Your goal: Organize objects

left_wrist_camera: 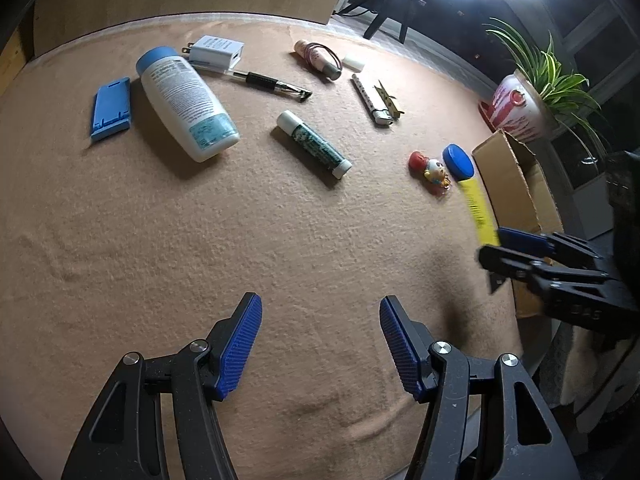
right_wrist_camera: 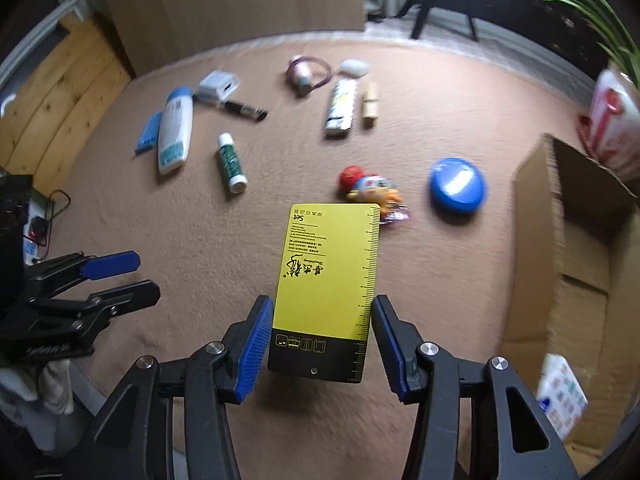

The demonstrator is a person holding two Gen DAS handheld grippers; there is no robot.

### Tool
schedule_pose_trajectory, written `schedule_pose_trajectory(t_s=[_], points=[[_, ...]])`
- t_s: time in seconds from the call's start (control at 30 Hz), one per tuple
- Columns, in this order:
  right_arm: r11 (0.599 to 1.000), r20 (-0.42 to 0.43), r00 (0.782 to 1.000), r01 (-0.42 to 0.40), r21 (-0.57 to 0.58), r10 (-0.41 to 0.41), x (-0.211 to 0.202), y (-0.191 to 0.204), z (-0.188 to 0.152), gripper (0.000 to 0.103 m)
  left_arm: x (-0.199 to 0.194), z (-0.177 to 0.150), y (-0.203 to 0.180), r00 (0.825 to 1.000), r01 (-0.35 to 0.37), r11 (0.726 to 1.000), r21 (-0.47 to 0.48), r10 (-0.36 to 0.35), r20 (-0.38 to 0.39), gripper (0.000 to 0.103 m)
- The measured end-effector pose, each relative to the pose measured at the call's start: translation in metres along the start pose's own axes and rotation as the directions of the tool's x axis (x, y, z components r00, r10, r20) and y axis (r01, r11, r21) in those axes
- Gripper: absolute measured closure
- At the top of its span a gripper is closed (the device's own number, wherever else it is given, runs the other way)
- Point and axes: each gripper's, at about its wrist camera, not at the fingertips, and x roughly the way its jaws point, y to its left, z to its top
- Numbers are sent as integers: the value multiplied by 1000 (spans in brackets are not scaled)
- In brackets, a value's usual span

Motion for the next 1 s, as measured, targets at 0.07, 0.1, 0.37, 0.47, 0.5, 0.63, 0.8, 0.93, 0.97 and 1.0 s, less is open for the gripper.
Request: schedule_pose_trajectory(t_s=[0.07,0.1,0.37,0.47,0.5,0.63,0.8,0.93,0.97,1.0], points=[[1000,26,1000,14,20,-15,-14,-10,-4,56,1,1,-3,1000,-1,1000,9,1,-2,39],[999,36,999,20,29,-21,-20,-13,-6,56,2,2,-6,1000,-3,1000,17,3,-1,39],[988,94,990,93,120,-104,-55,-56,-23,56,5,11,-27,1000,-3,998,62,4,-4,39],[978,99,984,131,163,-148,-64,-81,-26,56,8,14,-36,1000,1,997,78,0,-8,39],[974,100,981,144,177,-163,-67,-90,-27,56,10,15,-39,1000,3,996,84,-2,-11,39],[954,97,973,182,237,-210,-69,-122,-27,56,15,18,-49,1000,9,995,98,-7,-17,39],[939,87,968,204,276,-236,-67,-143,-29,56,18,20,-58,1000,11,993,114,-8,-23,39],[938,104,976,150,311,-191,-65,-151,-28,48,19,22,-61,1000,8,993,116,-5,-23,39],[932,103,974,158,326,-201,-65,-153,-28,38,19,22,-61,1000,6,993,115,-3,-22,39],[928,109,971,165,334,-212,-66,-154,-27,34,19,22,-61,1000,5,994,113,-2,-22,39]])
